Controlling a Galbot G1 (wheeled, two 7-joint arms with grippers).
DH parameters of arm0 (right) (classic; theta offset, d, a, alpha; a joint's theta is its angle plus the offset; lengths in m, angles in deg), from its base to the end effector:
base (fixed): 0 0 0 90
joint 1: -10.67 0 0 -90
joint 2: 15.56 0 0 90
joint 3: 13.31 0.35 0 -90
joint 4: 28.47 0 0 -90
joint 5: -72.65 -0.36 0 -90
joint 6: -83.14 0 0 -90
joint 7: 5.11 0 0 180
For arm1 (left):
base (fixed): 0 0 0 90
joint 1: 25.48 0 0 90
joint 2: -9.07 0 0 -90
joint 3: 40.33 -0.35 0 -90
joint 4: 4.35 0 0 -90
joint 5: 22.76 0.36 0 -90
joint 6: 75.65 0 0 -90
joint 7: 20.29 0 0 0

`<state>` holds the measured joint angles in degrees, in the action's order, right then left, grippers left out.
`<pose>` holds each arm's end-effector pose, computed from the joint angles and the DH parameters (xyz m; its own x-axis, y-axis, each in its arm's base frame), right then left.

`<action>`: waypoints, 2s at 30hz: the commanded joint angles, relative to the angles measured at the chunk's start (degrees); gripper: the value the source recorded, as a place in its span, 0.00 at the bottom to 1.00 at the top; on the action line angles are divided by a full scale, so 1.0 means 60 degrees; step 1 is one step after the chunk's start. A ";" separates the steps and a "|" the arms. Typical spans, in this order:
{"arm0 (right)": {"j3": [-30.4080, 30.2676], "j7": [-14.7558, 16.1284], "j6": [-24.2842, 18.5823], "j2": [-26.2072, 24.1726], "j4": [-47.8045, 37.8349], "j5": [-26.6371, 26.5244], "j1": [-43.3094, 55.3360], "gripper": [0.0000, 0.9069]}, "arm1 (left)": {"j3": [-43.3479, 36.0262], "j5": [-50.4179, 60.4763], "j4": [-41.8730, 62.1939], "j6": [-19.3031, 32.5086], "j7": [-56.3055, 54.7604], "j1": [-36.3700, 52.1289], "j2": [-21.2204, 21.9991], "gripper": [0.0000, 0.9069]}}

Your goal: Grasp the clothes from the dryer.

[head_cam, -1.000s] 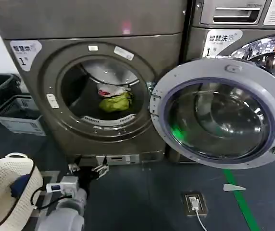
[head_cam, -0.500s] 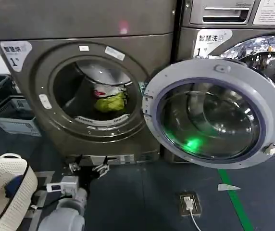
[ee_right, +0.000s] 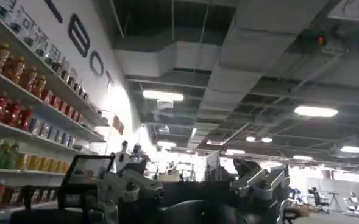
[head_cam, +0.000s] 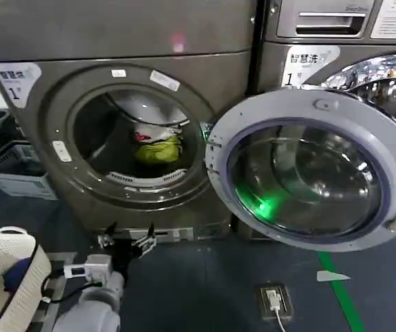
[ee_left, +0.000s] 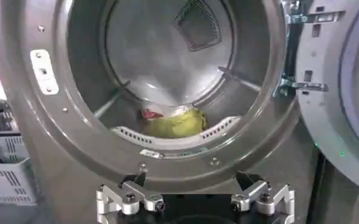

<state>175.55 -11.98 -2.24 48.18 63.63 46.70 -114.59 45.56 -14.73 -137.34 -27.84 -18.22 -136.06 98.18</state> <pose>-0.1288 -0.4678 -0.0862 -0.0189 0.9092 -0.4160 0.9946 -0.0254 -0.1008 0.2090 -0.0172 -0.1904 -0.9412 0.0139 0.3375 0.0529 0.9929 0.1064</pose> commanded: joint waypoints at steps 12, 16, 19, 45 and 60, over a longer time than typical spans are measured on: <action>0.0017 -0.0036 -0.0043 -0.0025 -0.0128 -0.0053 0.0010 1.00 | -0.0002 0.0007 0.0042 -0.0469 0.0005 0.0000 0.0031 1.00; 0.0027 -0.0046 -0.0045 -0.0032 -0.0179 -0.0050 -0.0003 1.00 | -0.0009 -0.0003 0.0066 -0.0469 0.0007 0.0014 0.0028 1.00; 0.0014 -0.0050 -0.0042 -0.0022 -0.0170 -0.0054 0.0012 1.00 | -0.0004 -0.0005 0.0082 -0.0469 0.0004 0.0023 0.0013 1.00; -0.0014 -0.0066 -0.0053 0.0001 -0.0139 -0.0066 0.0022 1.00 | 0.0004 -0.0012 0.0067 -0.0469 0.0005 0.0026 0.0018 1.00; -0.0010 -0.0062 -0.0057 0.0011 -0.0156 -0.0066 0.0022 1.00 | 0.0061 0.0003 0.0077 -0.0469 -0.0028 0.0029 0.0011 1.00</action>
<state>175.49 -12.36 -2.55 48.24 62.84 46.29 -114.49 45.89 -14.79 -137.00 -27.84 -18.31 -135.85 98.24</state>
